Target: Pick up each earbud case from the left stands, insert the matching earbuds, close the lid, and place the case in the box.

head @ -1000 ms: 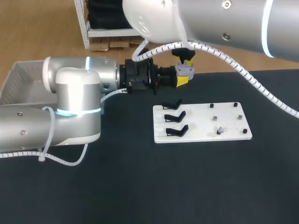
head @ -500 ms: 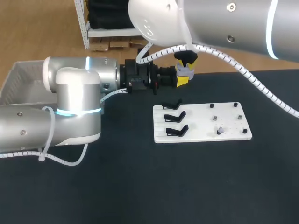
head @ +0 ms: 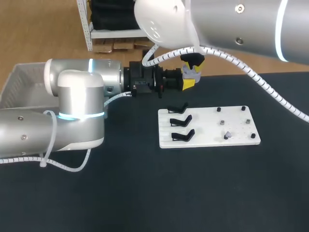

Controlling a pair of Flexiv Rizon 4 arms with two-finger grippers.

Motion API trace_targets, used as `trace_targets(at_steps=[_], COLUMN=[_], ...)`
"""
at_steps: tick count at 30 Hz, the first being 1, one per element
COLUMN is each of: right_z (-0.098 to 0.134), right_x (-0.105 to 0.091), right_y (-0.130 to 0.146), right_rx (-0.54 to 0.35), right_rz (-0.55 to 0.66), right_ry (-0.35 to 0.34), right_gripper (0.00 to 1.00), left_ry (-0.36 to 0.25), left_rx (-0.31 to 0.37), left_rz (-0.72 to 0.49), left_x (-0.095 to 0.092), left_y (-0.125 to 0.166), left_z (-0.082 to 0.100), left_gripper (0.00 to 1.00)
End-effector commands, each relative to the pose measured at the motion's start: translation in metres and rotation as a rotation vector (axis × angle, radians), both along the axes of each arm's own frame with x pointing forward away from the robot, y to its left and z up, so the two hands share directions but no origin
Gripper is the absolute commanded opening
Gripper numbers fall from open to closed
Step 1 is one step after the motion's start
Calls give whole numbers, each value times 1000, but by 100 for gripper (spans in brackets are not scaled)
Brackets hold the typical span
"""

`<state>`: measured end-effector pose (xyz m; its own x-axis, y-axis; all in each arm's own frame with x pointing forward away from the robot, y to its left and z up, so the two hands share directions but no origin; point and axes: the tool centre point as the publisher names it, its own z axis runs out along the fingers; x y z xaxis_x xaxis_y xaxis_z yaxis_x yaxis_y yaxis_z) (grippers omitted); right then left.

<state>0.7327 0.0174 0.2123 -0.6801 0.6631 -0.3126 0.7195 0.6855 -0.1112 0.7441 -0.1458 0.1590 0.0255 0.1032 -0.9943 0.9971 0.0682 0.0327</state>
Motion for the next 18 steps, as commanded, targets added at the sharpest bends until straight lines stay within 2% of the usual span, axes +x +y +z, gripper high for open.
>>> trace_targets(at_steps=[1,17,18], right_z=[-2,-12,-12], right_x=[1,1,1], right_y=[0,0,0], right_rx=[0,5,6], right_rz=[-2,-7,-8], right_ry=[6,29,29], right_gripper=[0,0,9], left_ry=[-4,-4,-4], left_rx=[-5,-5,-5], left_rz=[3,3,3], left_x=[0,0,0], left_y=[0,0,0], left_z=[-1,-1,-1], left_gripper=[0,0,0])
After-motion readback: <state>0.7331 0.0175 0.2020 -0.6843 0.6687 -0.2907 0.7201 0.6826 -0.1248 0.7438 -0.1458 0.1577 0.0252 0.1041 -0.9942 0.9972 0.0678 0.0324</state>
